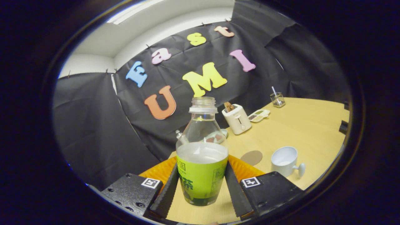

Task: Take the bottle from table, then pour the juice into the cup, finally place the bottle on the coaster

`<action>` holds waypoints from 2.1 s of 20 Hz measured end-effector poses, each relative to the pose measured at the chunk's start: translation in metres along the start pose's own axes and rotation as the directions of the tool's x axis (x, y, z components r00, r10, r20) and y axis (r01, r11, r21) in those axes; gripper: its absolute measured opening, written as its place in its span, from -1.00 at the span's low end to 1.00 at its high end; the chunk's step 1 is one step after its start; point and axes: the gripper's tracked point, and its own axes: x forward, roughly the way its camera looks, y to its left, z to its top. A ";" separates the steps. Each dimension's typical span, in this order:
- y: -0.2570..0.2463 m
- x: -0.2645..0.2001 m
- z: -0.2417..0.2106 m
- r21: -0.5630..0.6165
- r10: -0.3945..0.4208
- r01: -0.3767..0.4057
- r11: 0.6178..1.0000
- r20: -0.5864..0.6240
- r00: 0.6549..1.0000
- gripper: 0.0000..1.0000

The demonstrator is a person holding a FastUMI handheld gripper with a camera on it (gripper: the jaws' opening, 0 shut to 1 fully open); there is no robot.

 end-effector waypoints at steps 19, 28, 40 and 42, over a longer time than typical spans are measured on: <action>-0.029 0.036 -0.004 0.613 0.183 -0.160 0.774 0.025 0.983 0.57; -0.020 0.034 0.016 0.785 0.237 -0.215 0.582 0.090 0.967 0.56; -0.019 0.039 0.034 0.897 0.278 -0.255 0.361 0.158 0.948 0.56; -0.020 0.042 0.035 0.906 0.284 -0.253 0.340 0.157 0.946 0.56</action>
